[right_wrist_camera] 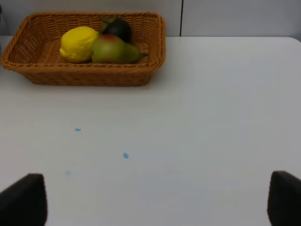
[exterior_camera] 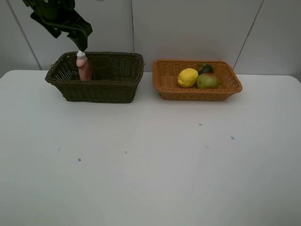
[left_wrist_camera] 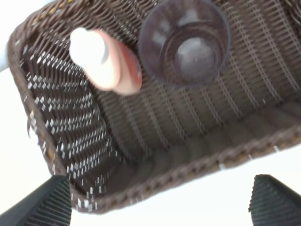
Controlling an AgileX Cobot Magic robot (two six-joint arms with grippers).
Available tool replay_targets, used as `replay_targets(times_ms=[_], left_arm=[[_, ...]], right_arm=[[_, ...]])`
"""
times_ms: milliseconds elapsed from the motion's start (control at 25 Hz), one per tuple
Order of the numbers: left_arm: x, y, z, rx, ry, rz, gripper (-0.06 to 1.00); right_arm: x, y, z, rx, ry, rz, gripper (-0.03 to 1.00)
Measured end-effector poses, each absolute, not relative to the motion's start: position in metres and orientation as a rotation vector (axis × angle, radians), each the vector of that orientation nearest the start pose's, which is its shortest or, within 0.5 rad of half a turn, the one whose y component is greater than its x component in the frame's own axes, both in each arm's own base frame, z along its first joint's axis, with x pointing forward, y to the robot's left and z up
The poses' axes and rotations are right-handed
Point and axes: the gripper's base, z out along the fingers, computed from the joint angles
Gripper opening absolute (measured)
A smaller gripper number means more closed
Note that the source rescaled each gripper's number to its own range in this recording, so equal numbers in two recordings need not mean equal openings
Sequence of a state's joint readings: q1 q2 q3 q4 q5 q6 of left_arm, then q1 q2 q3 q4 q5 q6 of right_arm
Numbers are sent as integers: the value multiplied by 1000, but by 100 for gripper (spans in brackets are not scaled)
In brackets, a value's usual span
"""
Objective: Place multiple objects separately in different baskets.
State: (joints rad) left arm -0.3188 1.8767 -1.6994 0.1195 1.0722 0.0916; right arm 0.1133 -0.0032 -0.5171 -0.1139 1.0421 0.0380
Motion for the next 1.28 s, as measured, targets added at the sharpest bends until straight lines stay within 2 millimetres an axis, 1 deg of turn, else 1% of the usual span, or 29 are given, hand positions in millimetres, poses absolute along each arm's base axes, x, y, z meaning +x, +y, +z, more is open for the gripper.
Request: replay_targets(times_ms=[40,160,200,320,480,560,720,880,1040,1280], left_arm=[[383,-117,305,591,2647,90,100],[351,-107,315,559,2657,81,100],[341,-104,317,545,2662,78,100],[303,-91,323,483,2677,65,100],[255,-75,327,405,2659,41,100],[229,-67,325,381,2644,30,100],[181,-51,312,351,2627,17,100],[139,-37,302,336,2577,1,100],[106,-28,295,310,2511,-54,100],[70,-19,284,284,2416,-124,100]], right_arm=[[-6,-10,284,-70,1999,-38,100],[-6,-10,284,-70,1999,-38,100],[-6,-10,284,-70,1999,-38,100],[-6,-10,284,-70,1999,-38,100],[-6,-10,284,-70,1999,-38,100],[-6,-10,284,-70,1999,-38,100],[-6,-10,284,-70,1999,-38,100],[-6,-10,284,-70,1999,-38,100],[-6,-10,284,-70,1999,-38,100],[-6,-10,284,-70,1999,-38,100]])
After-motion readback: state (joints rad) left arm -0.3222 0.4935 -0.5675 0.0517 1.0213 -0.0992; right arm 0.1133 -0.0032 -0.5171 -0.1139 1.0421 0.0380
